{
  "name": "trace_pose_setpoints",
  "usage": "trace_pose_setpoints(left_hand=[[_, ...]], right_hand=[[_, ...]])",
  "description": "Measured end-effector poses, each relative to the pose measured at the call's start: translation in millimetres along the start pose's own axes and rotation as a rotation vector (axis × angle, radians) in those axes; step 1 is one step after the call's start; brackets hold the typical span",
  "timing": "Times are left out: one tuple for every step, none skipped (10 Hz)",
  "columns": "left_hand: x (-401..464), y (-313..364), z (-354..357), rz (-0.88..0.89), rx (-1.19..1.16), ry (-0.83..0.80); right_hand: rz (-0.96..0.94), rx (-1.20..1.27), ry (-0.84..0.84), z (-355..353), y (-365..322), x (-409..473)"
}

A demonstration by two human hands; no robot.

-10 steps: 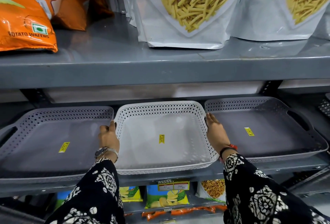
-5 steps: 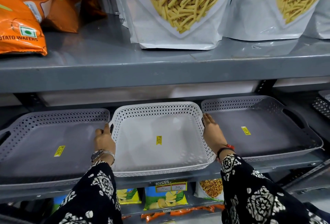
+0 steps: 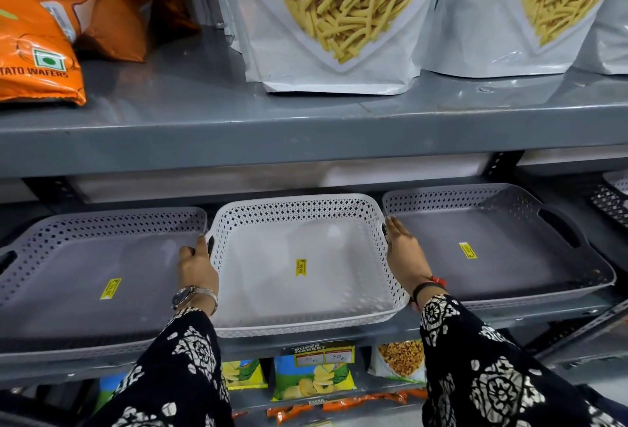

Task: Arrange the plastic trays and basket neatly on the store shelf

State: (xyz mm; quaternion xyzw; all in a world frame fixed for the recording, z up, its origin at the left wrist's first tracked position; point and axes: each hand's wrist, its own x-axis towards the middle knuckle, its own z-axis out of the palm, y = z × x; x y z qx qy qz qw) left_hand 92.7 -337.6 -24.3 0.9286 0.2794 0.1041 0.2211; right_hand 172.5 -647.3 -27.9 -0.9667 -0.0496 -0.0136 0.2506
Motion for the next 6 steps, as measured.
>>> trace_pose_setpoints(left_hand=[[-0.3, -0.4, -0.4, -0.002, 0.014, 0.001], [-1.1, -0.5, -1.3, -0.008, 0.028, -0.004], [0.8, 0.4, -2.4, -0.016, 0.027, -0.013], [3.2, -2.1, -5.7, -0.028, 0.120, -0.073], [1.3, -2.1, -7.5, -0.002, 0.222, -0.053], [-5.3, 7.5, -12.8, 0.116, 0.310, 0.004]], right_hand=[[-0.002, -0.001, 0.000, -0.1, 1.1, -0.4], [0.001, -0.018, -0.020, -1.1, 0.6, -2.0], [0.012, -0.056, -0.049, -4.3, -1.7, -2.5], [0.016, -0.136, -0.079, -7.1, -2.6, -2.9], [-0.004, -0.194, -0.059, -7.5, -1.7, -5.9], [-0.023, -0.287, 0.017, -10.3, -5.7, -8.6]])
